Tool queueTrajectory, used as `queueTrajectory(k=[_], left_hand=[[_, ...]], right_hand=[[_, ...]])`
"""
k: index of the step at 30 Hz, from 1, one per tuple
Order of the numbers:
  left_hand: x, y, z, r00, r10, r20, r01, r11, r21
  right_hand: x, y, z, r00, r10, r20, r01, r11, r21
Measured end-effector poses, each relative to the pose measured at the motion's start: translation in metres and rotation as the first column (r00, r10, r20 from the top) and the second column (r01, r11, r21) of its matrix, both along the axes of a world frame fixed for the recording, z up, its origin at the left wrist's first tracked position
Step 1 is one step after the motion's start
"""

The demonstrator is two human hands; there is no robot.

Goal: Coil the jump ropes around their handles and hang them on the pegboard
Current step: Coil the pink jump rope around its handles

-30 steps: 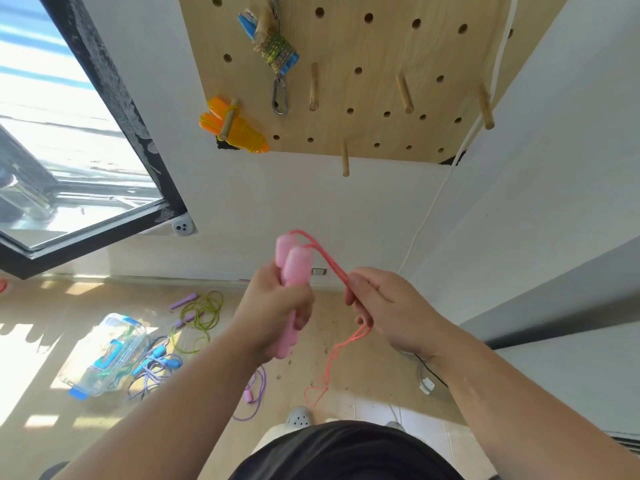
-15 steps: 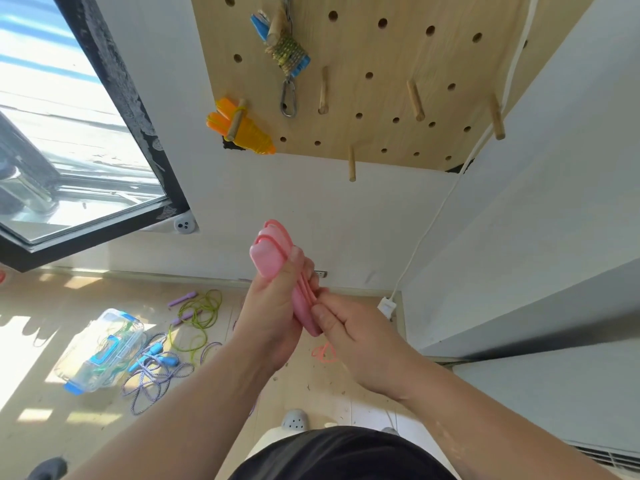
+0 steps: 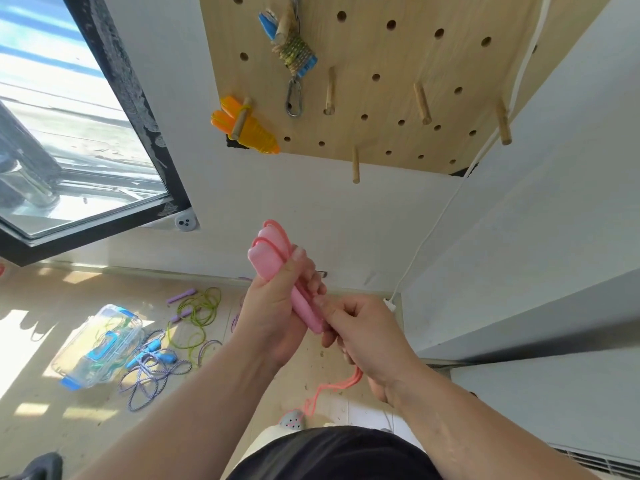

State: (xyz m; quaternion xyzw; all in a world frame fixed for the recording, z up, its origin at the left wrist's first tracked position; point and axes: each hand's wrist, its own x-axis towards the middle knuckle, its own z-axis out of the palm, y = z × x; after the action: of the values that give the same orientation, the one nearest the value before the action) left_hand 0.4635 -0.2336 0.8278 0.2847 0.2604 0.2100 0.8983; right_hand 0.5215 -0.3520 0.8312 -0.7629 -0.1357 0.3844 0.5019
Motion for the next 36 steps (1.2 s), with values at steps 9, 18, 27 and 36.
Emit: queueTrajectory(k=[9,18,27,36], left_hand=[[0.001,-0.005,0.006,0.992,0.006,-0.123,0.004,0.996,0.084],[-0.011,0.006,-0.019,0.861,0.289,-0.419,-0.024,0.845,0.535],[-0.015,0.028,-0.022,0.64,0.146,-0.754,0.665,-0.597,0.449],[-0.006,0.012,-0.026,0.666,0.112,-0.738,0.71,-0.398,0.58]], right_hand=[[-0.001,-0.004,0.004,0.996,0.074,0.058,-0.082,0.985,0.155],[0.017,-0.014,-0.009,0.971,0.147,0.19,-0.148,0.989,-0.008],[0.037,-0.027,-0.002,0.907,0.387,0.163,-0.371,0.921,-0.122],[0.035,-0.033,-0.009,0.854,0.321,0.41,-0.279,0.947,-0.16]])
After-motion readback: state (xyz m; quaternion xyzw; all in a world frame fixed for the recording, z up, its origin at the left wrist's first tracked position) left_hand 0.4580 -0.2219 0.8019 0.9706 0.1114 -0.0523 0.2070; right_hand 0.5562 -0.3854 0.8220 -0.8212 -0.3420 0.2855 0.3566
